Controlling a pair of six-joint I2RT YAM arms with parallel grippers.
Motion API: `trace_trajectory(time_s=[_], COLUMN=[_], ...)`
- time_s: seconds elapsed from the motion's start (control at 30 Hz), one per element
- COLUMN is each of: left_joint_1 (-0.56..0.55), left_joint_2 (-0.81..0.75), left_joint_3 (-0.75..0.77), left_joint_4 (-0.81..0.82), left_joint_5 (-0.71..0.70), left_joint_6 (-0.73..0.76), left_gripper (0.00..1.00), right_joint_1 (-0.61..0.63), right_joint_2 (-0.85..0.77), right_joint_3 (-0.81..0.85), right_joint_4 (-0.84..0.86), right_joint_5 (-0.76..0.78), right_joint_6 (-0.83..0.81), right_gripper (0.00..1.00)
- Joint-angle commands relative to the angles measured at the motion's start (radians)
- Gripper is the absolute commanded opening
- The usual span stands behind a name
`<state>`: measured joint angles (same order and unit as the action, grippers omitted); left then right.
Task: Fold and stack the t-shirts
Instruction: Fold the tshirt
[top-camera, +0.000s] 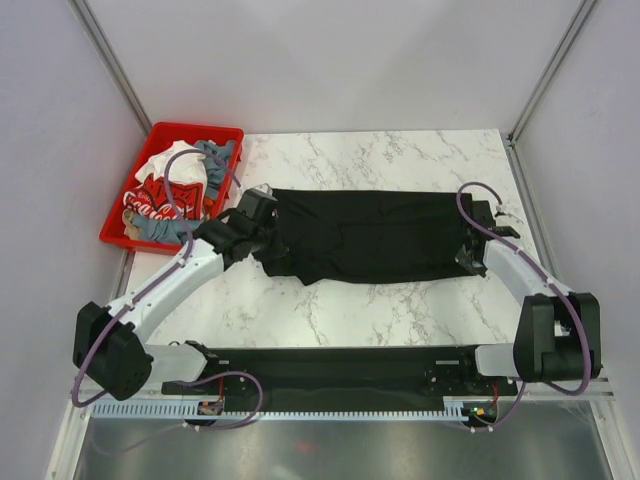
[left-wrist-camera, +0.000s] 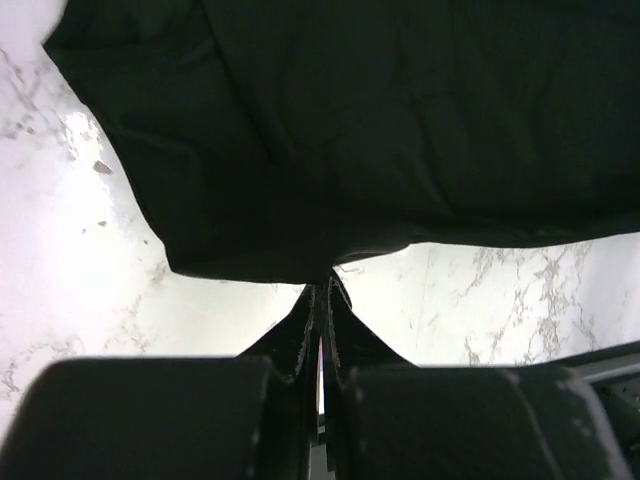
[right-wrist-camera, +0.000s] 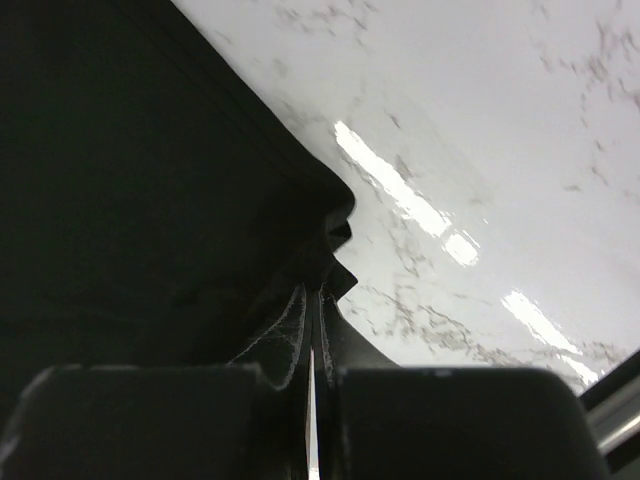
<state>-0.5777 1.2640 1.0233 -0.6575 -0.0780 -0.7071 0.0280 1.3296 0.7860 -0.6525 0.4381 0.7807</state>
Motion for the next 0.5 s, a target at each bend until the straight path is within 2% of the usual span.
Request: trace_trajectory(time_s=[0.0,0.3,0.47], left_joint_1=[0.065,0.153,0.165], left_joint_2=[0.052,0.237,0.34], left_joint_3=[0.098,0.305,0.403], left_joint_4=[0.015,0.013,0.012], left_joint_5=[-0.016,0.029,0.046], left_joint_6=[0.083,0.138,0.178], left_gripper=[0.02,0.02,0.02], right_joint_1=[-0.002,-0.005,-0.005], right_joint_2=[0.095,0.287,0.353], right_joint_3=[0.109,0.306,0.39], right_joint_4=[0.036,0.019,0.016], right_joint_5=[-0.006,-0.001,0.031], right_joint_6=[-0.092,-0.146,-0.167], right_gripper=[0.0,0.0,0.0])
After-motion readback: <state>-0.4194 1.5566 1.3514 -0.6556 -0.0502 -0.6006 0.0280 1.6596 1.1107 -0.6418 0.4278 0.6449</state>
